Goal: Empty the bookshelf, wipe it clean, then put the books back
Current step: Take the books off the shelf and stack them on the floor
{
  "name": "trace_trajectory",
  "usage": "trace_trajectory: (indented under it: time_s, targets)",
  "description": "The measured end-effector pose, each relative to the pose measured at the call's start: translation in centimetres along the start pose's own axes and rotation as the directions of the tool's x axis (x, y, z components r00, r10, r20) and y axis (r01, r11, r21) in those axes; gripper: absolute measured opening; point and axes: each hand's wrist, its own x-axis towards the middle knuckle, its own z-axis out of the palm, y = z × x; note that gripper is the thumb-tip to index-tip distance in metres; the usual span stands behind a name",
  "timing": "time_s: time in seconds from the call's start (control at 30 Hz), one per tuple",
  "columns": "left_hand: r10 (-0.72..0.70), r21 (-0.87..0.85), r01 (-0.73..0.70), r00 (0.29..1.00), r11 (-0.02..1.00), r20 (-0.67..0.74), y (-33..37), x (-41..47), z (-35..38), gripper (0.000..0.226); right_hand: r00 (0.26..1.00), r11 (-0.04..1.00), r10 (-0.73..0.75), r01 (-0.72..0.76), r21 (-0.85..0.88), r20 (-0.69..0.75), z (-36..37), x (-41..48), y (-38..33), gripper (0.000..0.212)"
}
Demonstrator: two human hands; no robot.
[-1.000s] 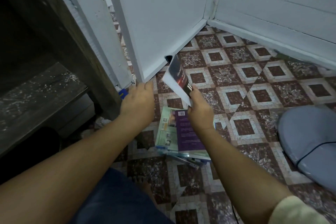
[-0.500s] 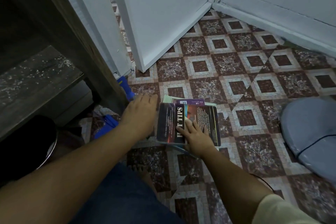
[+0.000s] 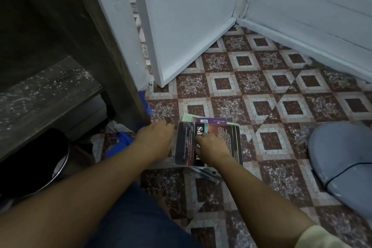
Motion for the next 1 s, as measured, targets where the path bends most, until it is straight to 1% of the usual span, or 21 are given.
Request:
trace_trajectory:
  time_s: [0.07, 0.13, 0.2, 0.33, 0.43, 0.53, 0.67, 0.8, 0.9, 0.97, 1.0]
  targets:
    - [-0.021, 0.001, 0.021, 0.999, 1.0, 0.027, -0.8, -1.0, -0.7, 0.032, 0.998, 0.999, -0.039, 0.04, 0.017, -0.053, -2.3, 0.3, -1.3, 0.025]
    - [-0.042, 0.01, 0.042, 0.999, 0.999, -0.008, -2.2, -2.6, -1.6, 0.028, 0.987, 0.994, -0.108, 0.11, 0.012, -0.122, -4.8, 0.4, -3.1, 0.024]
    - [-0.063, 0.022, 0.064, 0.997, 0.998, -0.042, -3.7, -4.1, -2.5, 0.03, 0.974, 0.987, -0.158, 0.162, 0.01, -0.162, -7.3, 0.1, -5.0, 0.022]
    - [-0.166, 0.0, 0.166, 0.982, 0.986, -0.095, -7.4, -8.4, -4.5, 0.032, 0.942, 0.966, -0.255, 0.257, -0.02, -0.221, -11.3, -0.4, -10.0, 0.02]
    - [-0.247, -0.027, 0.246, 0.956, 0.969, -0.16, -10.3, -12.5, -5.8, 0.03, 0.899, 0.935, -0.355, 0.348, -0.073, -0.257, -13.7, -0.7, -14.9, 0.024]
    - [-0.341, -0.02, 0.346, 0.911, 0.938, -0.233, -13.4, -17.0, -6.7, 0.032, 0.847, 0.893, -0.45, 0.429, -0.137, -0.282, -15.8, -1.1, -20.7, 0.029]
    - [-0.471, -0.092, 0.465, 0.838, 0.881, -0.275, -18.3, -23.6, -6.7, 0.036, 0.788, 0.839, -0.544, 0.512, -0.184, -0.289, -18.4, -2.3, -29.3, 0.028]
    - [-0.591, -0.202, 0.556, 0.736, 0.806, -0.33, -22.6, -30.3, -6.4, 0.038, 0.722, 0.776, -0.631, 0.597, -0.205, -0.285, -20.0, -3.7, -37.1, 0.032]
    - [-0.667, -0.245, 0.626, 0.64, 0.74, -0.381, -25.4, -35.3, -6.2, 0.04, 0.669, 0.721, -0.693, 0.653, -0.234, -0.268, -20.4, -4.5, -42.6, 0.032]
    - [-0.724, -0.271, 0.683, 0.555, 0.678, -0.41, -27.0, -38.8, -6.1, 0.042, 0.624, 0.671, -0.741, 0.695, -0.258, -0.248, -20.6, -4.9, -46.0, 0.032]
    - [-0.746, -0.286, 0.706, 0.512, 0.648, -0.427, -27.9, -40.7, -6.0, 0.042, 0.59, 0.638, -0.77, 0.718, -0.279, -0.244, -20.7, -5.1, -48.1, 0.032]
